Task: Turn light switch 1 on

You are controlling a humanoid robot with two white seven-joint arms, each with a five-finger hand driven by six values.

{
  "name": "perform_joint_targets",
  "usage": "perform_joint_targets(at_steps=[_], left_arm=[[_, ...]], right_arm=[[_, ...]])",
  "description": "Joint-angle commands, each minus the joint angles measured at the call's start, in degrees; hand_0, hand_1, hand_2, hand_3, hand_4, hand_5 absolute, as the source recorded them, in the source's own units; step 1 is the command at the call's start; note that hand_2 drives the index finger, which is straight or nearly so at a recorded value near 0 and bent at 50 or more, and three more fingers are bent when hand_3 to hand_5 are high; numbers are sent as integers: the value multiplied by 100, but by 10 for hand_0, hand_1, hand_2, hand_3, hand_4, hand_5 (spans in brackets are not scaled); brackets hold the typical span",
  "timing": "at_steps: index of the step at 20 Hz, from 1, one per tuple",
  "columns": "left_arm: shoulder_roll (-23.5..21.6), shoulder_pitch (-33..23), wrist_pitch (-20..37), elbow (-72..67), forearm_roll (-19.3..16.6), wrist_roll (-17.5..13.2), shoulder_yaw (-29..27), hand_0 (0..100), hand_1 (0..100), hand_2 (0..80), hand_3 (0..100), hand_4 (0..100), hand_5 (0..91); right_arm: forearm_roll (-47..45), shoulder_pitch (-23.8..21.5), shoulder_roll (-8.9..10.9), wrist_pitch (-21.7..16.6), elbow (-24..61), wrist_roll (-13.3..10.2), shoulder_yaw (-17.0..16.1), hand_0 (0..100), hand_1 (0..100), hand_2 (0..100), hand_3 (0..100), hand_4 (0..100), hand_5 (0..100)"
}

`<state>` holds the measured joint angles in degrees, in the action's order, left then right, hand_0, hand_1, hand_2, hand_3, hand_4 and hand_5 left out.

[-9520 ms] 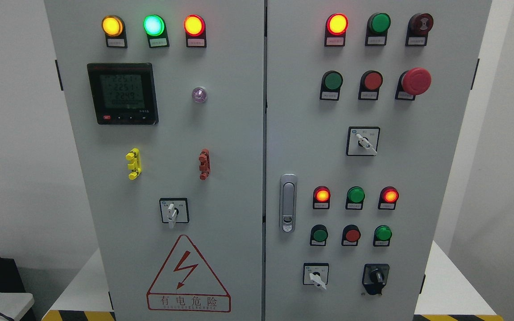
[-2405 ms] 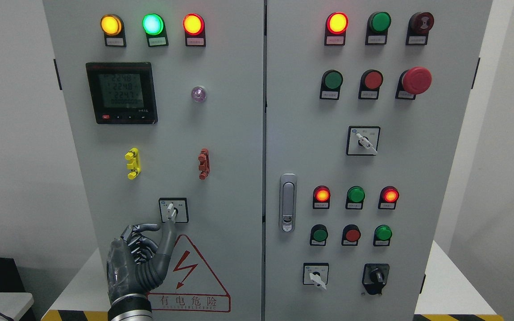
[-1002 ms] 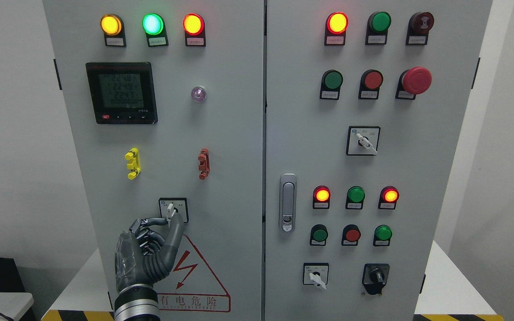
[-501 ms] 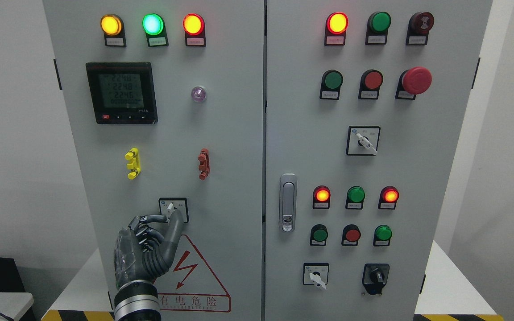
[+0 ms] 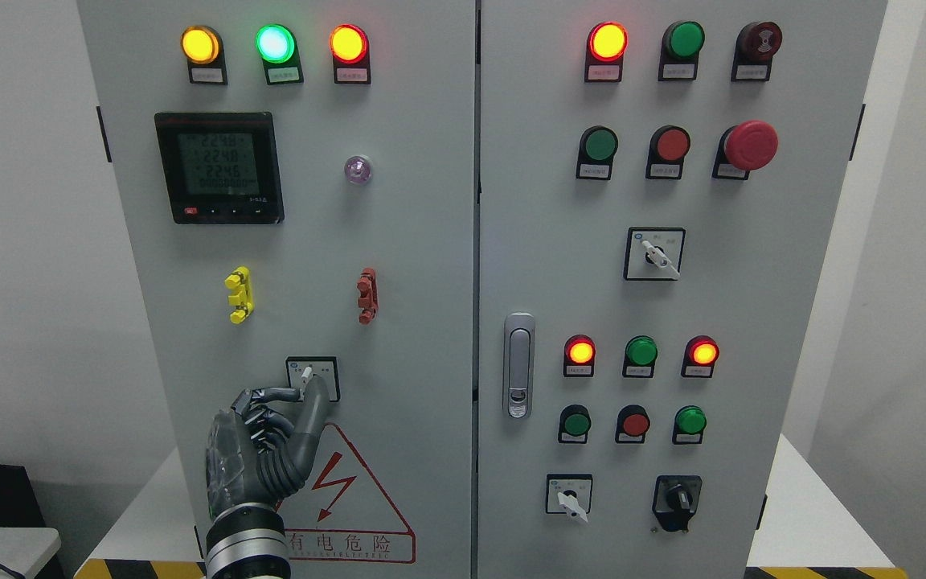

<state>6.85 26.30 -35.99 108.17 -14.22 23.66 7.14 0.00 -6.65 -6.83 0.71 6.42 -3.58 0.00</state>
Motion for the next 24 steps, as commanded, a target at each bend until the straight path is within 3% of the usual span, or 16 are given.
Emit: perform_joint_targets(at_steps=[1, 24], left_arm=[[1, 50, -101, 3, -1, 7, 24, 186, 448, 499, 887, 943, 888], [1, 173, -408, -15, -1, 7, 103, 206, 433, 512, 889, 938, 887]], right_arm=[[-141, 6, 7, 0, 0, -2, 97, 120, 389, 0, 0, 0, 0], [-141, 6, -2, 0, 0, -2, 97, 120, 389, 0, 0, 0, 0]])
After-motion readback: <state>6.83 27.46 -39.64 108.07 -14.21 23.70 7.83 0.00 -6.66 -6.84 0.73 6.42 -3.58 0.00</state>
